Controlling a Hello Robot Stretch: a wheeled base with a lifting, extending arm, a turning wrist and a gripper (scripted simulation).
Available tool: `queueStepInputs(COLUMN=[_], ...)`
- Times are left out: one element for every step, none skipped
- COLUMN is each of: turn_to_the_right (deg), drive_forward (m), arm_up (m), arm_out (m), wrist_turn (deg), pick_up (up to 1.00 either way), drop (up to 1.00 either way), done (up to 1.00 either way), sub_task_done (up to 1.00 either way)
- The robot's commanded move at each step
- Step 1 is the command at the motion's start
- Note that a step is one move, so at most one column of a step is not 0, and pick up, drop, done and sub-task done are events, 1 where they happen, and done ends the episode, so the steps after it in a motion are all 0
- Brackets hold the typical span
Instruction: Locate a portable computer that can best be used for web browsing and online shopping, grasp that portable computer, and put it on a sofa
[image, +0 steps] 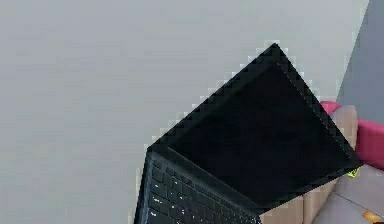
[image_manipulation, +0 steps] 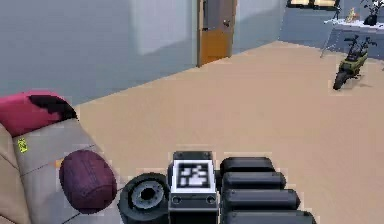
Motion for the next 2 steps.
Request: queueStepInputs(turn_to_the_right=[45.0, 45.0], drive_forward=[0.0, 0.0], arm_up=[0.0, 0.0], arm_out=[0.0, 0.0], wrist_turn=[0.0, 0.0], pick_up=[0.0, 0.0], drop=[0.0, 0.0], done=[0.0, 0.0], sub_task_done=[0.0, 0.0])
